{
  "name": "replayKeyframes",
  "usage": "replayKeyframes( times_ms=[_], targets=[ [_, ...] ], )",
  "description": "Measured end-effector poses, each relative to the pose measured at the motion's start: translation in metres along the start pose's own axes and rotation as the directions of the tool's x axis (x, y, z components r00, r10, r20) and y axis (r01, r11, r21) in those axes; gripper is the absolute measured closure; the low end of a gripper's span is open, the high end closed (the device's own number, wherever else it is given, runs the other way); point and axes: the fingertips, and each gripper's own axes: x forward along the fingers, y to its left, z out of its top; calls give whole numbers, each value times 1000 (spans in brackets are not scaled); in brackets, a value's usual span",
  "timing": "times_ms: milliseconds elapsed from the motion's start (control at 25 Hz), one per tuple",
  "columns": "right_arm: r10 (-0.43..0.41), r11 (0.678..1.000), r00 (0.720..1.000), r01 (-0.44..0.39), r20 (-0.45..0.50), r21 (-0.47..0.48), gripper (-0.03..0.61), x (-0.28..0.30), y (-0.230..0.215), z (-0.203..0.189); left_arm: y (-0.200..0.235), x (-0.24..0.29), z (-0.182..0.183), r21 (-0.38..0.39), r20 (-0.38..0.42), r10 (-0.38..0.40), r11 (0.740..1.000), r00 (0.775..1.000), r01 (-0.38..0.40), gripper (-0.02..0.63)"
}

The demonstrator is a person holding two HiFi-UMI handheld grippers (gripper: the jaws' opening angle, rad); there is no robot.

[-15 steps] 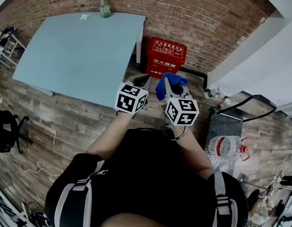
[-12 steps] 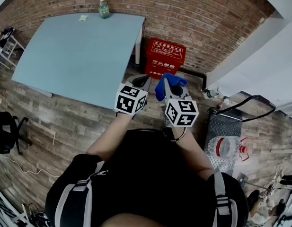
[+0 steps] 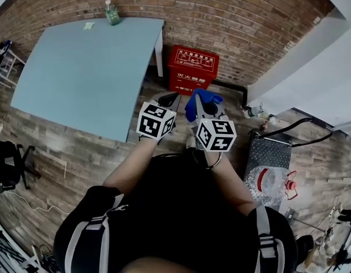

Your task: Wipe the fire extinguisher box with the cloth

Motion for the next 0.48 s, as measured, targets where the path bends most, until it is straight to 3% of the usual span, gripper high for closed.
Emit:
replayKeyframes(
  times_ms=[280,480],
  targets=[
    [19,1000,999,-19,43,13,537,47,-74,46,13,69,53,6,8,45,999,999,-45,615],
    [50,999,999,-50,22,21,537,75,-118,65,17,111,78,-10,-3,81,997,997,-81,615]
  ],
)
